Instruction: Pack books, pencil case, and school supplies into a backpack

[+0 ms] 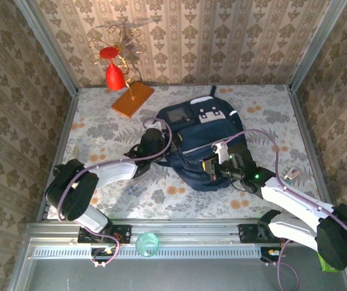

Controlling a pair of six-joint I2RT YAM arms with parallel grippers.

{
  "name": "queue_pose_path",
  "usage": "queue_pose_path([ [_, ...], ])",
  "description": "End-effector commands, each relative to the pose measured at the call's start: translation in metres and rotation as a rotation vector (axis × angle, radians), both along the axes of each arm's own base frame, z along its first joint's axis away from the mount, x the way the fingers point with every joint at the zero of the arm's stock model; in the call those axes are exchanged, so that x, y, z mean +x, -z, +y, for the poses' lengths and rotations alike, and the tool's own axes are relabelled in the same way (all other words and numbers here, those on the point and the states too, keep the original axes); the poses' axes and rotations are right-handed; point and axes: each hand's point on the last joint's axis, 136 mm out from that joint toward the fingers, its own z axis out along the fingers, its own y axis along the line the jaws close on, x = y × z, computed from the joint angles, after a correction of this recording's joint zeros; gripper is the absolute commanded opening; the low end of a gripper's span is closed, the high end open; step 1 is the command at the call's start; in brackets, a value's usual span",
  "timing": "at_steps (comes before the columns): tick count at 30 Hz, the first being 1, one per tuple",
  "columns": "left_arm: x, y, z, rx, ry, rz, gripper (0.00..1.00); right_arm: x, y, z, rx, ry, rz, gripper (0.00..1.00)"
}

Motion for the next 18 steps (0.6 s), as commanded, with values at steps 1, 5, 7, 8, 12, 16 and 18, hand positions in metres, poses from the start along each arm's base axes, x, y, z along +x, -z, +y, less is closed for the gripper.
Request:
queue_pose_path([
  [1,0.017,-0.032,0.016,-0.066,-0.129,-0.090,0.00,0.007,-0.010,-0.006,-0.024,0.005,-0.024,0.00],
  [5,0.016,-0.032,0.015,-0.080,-0.162,-0.099,0.00,0.000,-0.016,0.004,0.013,-0.068,-0.038,0.00],
  [7,0.017,-0.032,0.016,-0.078,-0.185,-0.105,0.00,-0.007,-0.016,0.009,0.032,-0.112,-0.044,0.00],
  [8,0.018,-0.032,0.016,-0.079,-0.193,-0.108,0.00,-0.010,-0.017,0.010,0.041,-0.125,-0.047,0.00],
  [12,0.017,-0.034,0.012,-0.081,-0.211,-0.121,0.00,-0.017,-0.019,0.019,0.080,-0.161,-0.061,0.00],
  [16,0.015,-0.032,0.007,-0.084,-0.223,-0.131,0.00,-0.018,-0.018,0.033,0.093,-0.181,-0.076,0.00],
  [18,0.015,-0.030,0.007,-0.091,-0.232,-0.126,0.00,-0.017,-0.019,0.040,0.094,-0.189,-0.088,0.00],
])
